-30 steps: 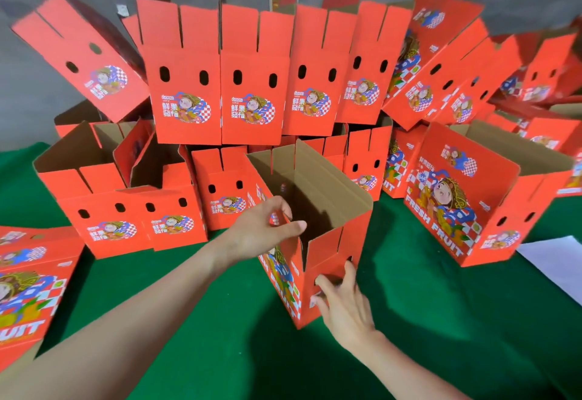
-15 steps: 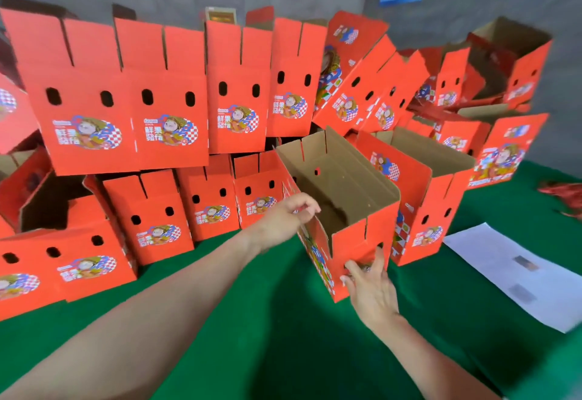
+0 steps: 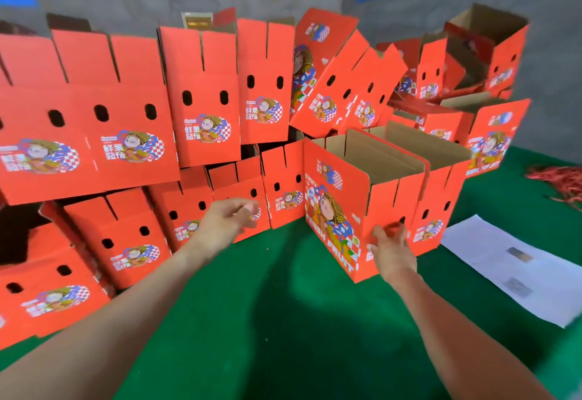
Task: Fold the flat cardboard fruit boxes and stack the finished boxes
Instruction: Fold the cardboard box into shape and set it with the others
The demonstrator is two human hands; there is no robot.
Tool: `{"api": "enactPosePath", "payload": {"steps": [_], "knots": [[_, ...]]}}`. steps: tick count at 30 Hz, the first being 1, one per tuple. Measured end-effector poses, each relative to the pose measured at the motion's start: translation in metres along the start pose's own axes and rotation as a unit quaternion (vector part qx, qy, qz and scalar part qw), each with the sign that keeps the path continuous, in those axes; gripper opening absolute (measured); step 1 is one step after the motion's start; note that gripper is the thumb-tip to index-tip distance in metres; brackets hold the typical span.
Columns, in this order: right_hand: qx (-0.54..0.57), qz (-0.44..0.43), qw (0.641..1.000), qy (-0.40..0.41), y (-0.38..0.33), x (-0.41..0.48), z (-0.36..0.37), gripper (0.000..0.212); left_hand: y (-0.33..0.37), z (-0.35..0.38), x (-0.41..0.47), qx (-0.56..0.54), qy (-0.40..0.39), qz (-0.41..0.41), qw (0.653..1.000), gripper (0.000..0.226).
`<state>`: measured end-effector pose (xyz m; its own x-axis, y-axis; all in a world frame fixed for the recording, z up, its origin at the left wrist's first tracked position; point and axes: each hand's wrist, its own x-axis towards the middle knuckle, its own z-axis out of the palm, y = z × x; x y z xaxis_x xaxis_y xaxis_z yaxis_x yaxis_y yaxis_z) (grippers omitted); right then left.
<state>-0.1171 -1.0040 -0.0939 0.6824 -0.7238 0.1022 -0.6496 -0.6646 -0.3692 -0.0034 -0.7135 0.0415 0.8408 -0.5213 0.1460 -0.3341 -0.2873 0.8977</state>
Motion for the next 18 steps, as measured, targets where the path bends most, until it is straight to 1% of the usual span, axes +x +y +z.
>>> {"api": "enactPosePath", "payload": {"steps": [2, 3, 5, 7, 8, 10, 11, 12, 13, 14, 15, 18], "knots": [[0.065, 0.042, 0.997, 0.028, -0.001, -0.002, 0.004, 0.045, -0.011, -0.014, -0.004, 0.020, 0.006, -0.004, 1.000, 0.019], [0.111, 0.049, 0.991, 0.056, -0.004, -0.009, 0.009, 0.049, -0.018, -0.020, -0.007, 0.026, 0.009, -0.003, 1.000, 0.019], [0.203, 0.022, 0.971, 0.125, -0.013, -0.028, 0.021, 0.051, -0.031, -0.032, -0.013, 0.027, 0.008, -0.006, 1.000, 0.017], [0.214, -0.042, 0.960, 0.173, -0.024, -0.042, 0.032, 0.052, -0.044, -0.041, -0.017, 0.019, 0.008, -0.019, 1.000, 0.017], [0.186, -0.092, 0.960, 0.186, -0.030, -0.045, 0.034, 0.055, -0.050, -0.044, -0.020, 0.020, 0.009, -0.027, 0.999, 0.017], [0.059, -0.209, 0.952, 0.215, -0.044, -0.039, 0.031, 0.068, -0.061, -0.050, -0.024, 0.030, 0.014, -0.039, 0.999, 0.015], [-0.020, -0.256, 0.943, 0.209, -0.051, -0.034, 0.026, 0.077, -0.065, -0.053, -0.025, 0.034, 0.018, -0.043, 0.998, 0.015], [-0.097, -0.274, 0.938, 0.188, -0.057, -0.028, 0.019, 0.085, -0.069, -0.057, -0.027, 0.036, 0.023, -0.047, 0.998, 0.014], [-0.155, -0.253, 0.942, 0.155, -0.061, -0.022, 0.014, 0.090, -0.073, -0.062, -0.030, 0.036, 0.028, -0.053, 0.998, 0.013], [-0.191, -0.215, 0.950, 0.118, -0.063, -0.015, 0.013, 0.091, -0.077, -0.068, -0.034, 0.033, 0.034, -0.060, 0.997, 0.013], [-0.210, -0.168, 0.959, 0.095, -0.065, -0.009, 0.014, 0.089, -0.081, -0.076, -0.038, 0.029, 0.040, -0.068, 0.996, 0.012], [-0.208, -0.050, 0.975, 0.055, -0.068, -0.007, 0.014, 0.084, -0.095, -0.100, -0.057, 0.041, 0.061, -0.088, 0.993, 0.014]]}}
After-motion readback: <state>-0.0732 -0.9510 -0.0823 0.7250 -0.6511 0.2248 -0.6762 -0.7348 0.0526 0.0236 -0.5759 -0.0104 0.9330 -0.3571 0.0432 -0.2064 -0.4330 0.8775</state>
